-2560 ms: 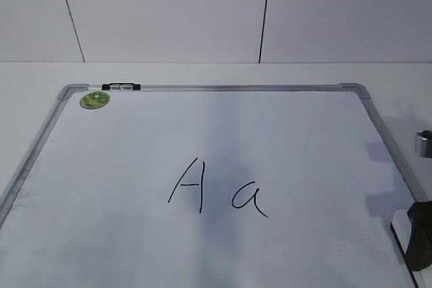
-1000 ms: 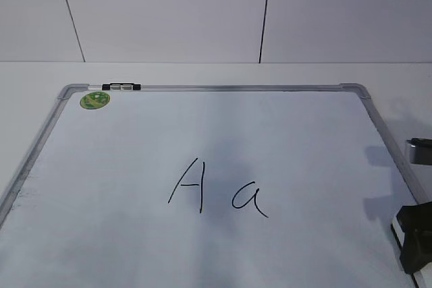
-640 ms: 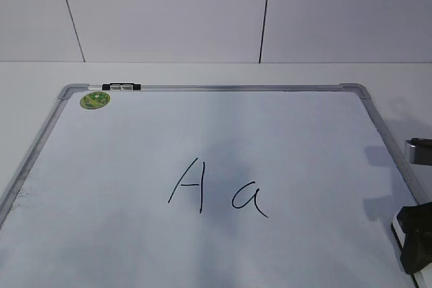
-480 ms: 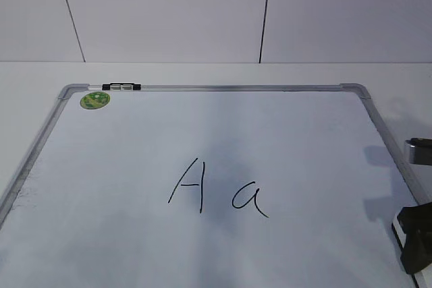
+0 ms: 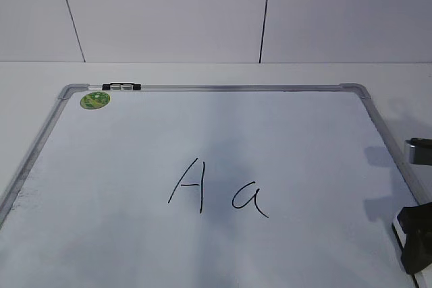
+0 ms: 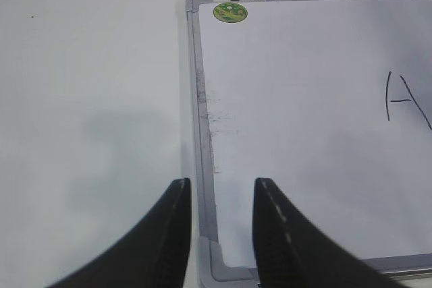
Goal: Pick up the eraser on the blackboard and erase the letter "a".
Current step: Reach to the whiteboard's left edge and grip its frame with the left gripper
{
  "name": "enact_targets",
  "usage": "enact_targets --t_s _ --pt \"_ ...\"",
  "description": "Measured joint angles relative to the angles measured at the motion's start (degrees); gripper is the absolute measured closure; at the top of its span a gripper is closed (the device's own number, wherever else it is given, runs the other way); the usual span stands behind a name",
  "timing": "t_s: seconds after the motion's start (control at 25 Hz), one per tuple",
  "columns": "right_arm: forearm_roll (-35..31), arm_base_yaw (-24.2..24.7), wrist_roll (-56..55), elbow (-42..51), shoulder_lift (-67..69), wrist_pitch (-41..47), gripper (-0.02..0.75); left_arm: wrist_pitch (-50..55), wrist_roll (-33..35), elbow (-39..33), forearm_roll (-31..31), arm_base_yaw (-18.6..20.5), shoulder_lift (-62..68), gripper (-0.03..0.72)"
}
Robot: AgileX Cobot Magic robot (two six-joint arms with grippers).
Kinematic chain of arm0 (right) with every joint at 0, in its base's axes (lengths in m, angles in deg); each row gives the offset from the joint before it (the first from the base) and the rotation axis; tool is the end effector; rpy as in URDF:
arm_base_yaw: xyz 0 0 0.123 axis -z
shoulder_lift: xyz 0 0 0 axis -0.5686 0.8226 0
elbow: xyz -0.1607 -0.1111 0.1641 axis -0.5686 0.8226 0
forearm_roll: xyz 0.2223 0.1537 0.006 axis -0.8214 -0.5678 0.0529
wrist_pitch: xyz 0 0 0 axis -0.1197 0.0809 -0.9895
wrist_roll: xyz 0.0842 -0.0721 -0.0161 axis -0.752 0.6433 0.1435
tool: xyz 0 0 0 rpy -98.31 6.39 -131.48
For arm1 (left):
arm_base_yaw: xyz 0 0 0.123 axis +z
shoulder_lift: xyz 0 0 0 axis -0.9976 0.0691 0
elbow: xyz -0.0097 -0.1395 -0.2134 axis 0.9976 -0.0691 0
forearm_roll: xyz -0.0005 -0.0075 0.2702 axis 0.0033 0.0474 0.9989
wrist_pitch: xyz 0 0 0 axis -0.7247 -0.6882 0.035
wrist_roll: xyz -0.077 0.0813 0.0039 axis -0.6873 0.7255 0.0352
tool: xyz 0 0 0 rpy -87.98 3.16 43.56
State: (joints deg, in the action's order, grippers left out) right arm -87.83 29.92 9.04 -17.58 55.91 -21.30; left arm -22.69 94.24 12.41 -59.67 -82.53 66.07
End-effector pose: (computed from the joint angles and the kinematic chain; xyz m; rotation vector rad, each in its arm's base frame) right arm 0.2311 0.0280 0.1026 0.0768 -3.0495 -0.1120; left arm 0.0585 -0.0176 0.2765 0.0499 2.0758 -0.1609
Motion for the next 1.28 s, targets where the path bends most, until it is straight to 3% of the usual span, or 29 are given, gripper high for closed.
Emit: enact_targets --t_s 0.24,0.72,1.28 --pt "-0.2 0.0 -0.1 -1.6 0.5 2.1 0.200 -0.1 0.0 0.0 0.0 0.0 0.0 0.453" --pt "-0.5 0.0 -1.3 -15.1 0.5 14.3 0.200 -0.1 0.0 0.0 0.0 0.0 0.0 0.454" --pt "-2.1 -2.0 -2.8 -20.8 0.5 15.4 0.201 -0.1 0.0 0.0 0.0 0.0 0.0 0.454"
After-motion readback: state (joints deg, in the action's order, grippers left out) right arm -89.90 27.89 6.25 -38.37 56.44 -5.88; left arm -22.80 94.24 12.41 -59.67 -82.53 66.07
